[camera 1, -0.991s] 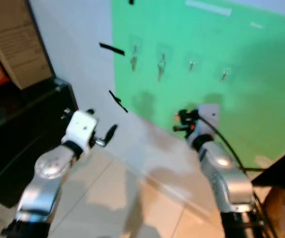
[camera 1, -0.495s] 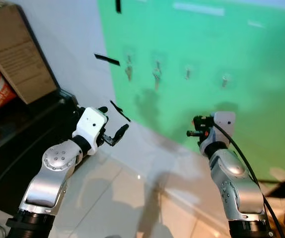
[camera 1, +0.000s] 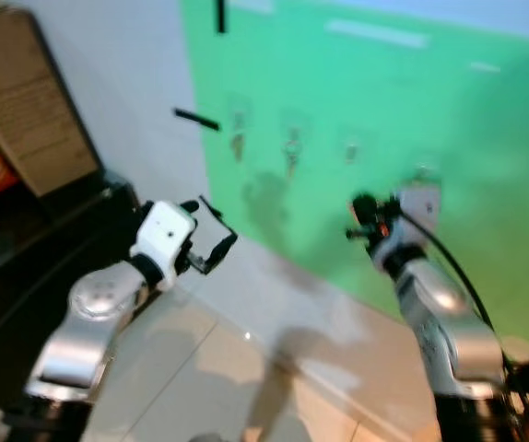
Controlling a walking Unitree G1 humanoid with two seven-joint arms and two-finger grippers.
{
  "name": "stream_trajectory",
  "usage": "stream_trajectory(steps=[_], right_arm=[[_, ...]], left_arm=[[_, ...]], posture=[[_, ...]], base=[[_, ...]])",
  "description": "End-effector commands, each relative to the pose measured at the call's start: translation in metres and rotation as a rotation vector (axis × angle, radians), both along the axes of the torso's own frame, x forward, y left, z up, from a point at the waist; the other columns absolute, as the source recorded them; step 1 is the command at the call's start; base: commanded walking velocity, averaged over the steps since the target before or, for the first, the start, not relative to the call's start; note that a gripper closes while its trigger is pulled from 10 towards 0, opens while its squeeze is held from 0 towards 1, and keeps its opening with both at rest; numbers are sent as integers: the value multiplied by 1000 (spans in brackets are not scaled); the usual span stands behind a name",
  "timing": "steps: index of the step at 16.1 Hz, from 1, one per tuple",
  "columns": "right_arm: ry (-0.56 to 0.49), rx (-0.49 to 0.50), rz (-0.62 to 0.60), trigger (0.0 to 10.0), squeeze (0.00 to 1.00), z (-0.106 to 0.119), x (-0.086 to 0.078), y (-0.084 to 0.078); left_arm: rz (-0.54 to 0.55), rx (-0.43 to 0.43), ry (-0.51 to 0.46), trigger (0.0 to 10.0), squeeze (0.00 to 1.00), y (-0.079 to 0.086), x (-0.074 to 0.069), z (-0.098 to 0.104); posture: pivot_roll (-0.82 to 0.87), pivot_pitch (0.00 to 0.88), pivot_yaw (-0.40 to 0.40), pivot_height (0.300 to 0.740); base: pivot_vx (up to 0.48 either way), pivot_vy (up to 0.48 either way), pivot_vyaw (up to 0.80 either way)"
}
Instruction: Hang keys on a hook
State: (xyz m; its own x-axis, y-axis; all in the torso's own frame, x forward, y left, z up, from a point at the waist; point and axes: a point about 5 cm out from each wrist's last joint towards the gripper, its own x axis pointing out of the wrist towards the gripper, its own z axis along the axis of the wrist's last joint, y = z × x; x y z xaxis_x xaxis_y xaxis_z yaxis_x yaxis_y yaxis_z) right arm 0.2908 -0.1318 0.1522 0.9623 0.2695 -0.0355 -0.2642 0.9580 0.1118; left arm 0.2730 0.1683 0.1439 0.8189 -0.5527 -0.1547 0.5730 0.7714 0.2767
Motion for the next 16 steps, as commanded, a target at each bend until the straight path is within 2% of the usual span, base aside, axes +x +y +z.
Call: stream_trajectory(steps=[1, 4, 5, 9, 12, 16], right_arm=[[-18, 8, 32, 10000, 0, 8, 1, 5], [-38, 48, 70, 10000, 0, 20, 3, 4], [-38, 48, 70, 10000, 0, 20, 3, 4], [-43, 106, 83, 10000, 0, 35, 7, 2], [-21, 131, 33, 10000, 0, 38, 11, -3], [10, 145, -12, 10000, 0, 40, 17, -6]], left_arm=[[-40, -13, 7, 10000, 0, 1, -4, 3], [-163, -39, 75, 10000, 0, 0, -12, 8], [-163, -39, 75, 10000, 0, 0, -12, 8], [-335, -86, 136, 10000, 0, -3, -24, 24], [-384, -94, 153, 10000, 0, -6, -27, 30], [-397, -102, 159, 10000, 0, -8, -27, 33]], posture=[[60, 0, 5, 740], [61, 0, -13, 740], [61, 0, -13, 740], [61, 0, -19, 740], [62, 0, -16, 740], [65, 0, -16, 740]], base=[[0, 0, 0], [0, 0, 0], [0, 0, 0], [0, 0, 0], [0, 0, 0], [0, 0, 0]])
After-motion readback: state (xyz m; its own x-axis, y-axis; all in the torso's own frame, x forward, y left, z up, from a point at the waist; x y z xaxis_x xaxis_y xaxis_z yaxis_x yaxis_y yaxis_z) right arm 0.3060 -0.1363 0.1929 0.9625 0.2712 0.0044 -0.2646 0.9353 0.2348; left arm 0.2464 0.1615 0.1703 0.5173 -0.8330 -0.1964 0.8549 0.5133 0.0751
